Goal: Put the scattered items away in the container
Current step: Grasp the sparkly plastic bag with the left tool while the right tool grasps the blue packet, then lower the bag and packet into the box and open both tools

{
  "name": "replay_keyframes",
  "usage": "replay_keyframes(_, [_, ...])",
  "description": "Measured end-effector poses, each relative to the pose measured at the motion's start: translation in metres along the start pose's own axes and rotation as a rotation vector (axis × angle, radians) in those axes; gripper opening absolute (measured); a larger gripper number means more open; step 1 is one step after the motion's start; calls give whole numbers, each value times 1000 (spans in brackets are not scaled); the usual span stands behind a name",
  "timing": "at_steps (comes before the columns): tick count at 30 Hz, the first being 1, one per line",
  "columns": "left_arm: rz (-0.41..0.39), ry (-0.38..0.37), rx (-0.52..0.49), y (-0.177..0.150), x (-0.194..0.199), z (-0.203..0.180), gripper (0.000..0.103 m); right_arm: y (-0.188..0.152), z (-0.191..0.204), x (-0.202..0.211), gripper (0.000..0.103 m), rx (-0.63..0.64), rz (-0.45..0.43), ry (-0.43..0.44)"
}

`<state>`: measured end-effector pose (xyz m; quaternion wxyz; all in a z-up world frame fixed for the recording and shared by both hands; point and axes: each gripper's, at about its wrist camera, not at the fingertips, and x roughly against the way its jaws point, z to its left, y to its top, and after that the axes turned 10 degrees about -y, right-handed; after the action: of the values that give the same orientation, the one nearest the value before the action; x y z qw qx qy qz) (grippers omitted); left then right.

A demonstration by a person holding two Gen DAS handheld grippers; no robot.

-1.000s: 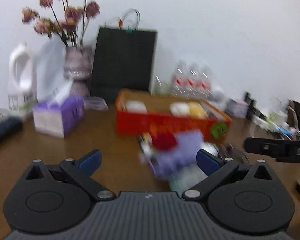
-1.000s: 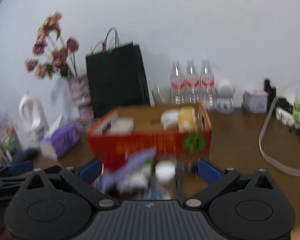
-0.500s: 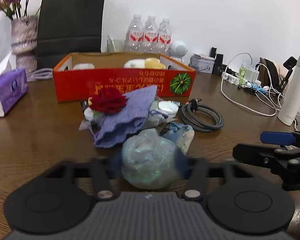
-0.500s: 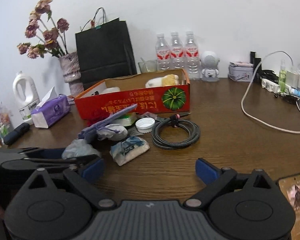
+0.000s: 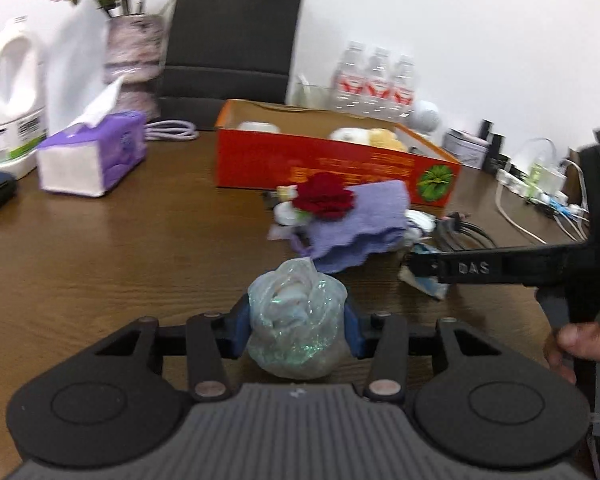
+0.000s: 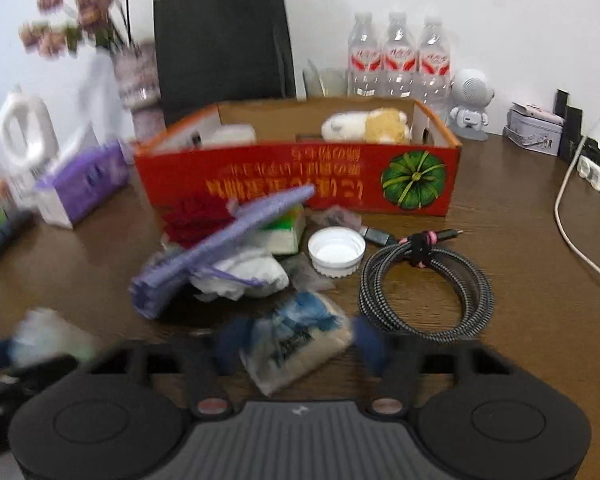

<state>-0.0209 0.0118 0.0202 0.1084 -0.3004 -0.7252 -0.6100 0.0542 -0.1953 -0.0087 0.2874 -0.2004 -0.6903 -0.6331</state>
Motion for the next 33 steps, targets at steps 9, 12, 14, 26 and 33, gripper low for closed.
replay_keyframes(9, [-12,-39,-21,-6,15,-20,47,-48,-7,54,24,111,-19,86])
replay_keyframes(12, [-25,-47,-37,-9,23,-29,47,-68,-14,80,23,132,-11,100])
replay_keyframes(14, [-41,-49,-46,-10,31,-35,47,-79,-17,95,22,160,-12,93])
replay_keyframes(26, [-136,-27,-70,-18,82,-50,46,-90,-25,147,8,76,-130,69])
replay_keyframes(33, [-197,-72,-79,25,70,-49,46,-55,-37,165,8,42,-230,70])
